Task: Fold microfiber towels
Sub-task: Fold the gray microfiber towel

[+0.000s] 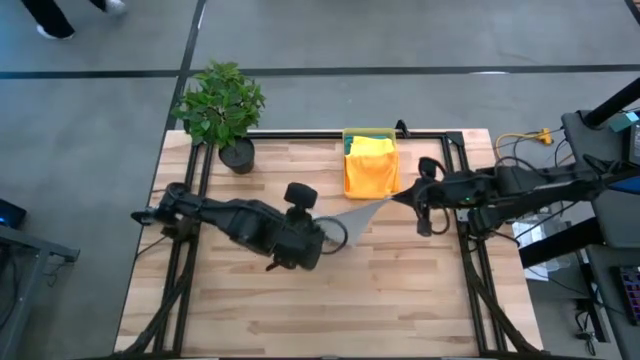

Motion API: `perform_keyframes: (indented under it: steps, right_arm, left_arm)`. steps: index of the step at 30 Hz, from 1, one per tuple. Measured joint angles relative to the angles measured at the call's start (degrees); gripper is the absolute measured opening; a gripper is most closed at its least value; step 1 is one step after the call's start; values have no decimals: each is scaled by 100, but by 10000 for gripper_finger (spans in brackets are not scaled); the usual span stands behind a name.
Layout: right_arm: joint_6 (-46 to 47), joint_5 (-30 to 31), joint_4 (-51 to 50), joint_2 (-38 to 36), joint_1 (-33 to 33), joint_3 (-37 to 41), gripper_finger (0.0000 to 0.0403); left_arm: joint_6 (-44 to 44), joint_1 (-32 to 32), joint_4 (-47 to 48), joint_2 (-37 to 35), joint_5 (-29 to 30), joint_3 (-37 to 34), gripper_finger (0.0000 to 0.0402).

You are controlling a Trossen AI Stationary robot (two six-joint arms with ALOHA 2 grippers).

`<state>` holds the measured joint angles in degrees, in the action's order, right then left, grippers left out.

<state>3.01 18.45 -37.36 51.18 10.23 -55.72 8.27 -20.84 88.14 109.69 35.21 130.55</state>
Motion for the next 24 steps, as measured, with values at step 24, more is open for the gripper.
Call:
perform_keyframes:
  steps: [24]
  right_arm:
    - [704, 329, -1673, 1722, 932, -1539, 8]
  left_arm:
    - [-1396, 1037, -695, -13, -3557, -2611, 0]
